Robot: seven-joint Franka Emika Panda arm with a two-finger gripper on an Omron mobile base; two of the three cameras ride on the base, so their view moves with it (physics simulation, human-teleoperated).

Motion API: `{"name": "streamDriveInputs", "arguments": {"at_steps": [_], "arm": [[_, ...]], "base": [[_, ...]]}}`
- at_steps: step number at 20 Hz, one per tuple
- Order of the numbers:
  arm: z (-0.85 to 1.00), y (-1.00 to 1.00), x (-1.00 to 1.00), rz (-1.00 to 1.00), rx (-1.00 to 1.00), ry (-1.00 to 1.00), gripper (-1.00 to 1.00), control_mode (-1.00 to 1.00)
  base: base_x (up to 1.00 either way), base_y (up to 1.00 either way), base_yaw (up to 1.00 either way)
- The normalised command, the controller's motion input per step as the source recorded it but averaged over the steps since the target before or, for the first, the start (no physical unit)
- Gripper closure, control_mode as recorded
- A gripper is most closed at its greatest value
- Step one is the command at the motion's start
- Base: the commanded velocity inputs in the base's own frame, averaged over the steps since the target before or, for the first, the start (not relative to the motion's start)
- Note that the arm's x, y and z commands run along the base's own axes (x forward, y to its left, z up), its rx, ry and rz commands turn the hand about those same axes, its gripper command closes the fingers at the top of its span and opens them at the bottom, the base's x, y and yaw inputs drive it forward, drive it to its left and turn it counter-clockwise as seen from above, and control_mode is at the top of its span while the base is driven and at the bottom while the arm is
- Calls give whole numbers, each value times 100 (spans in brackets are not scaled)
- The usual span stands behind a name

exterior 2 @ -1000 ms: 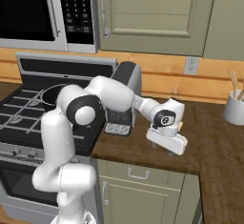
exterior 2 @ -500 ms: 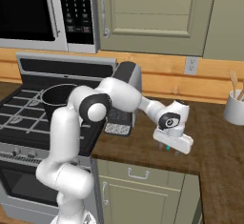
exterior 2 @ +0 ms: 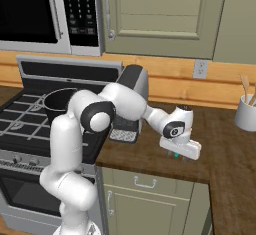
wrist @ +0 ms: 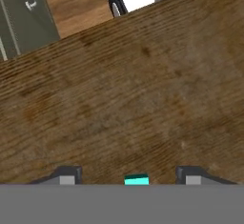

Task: Put the eggplant and onion in the pot. Retrieve the spatula and lightly stir the vegetables in the pot.

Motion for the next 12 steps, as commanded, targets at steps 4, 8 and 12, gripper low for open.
{"name": "streamDriveInputs", "arguments": {"at_steps": [4, 8, 12], "arm": [[-48, 1, 27, 5, -10, -14, 100, -100], [-46, 0, 11, 8, -1, -10, 100, -100], [-17, 24, 1, 5, 0, 0, 100, -100]], "base": [[0, 0, 0], [0, 0, 0], [0, 0, 0]]}}
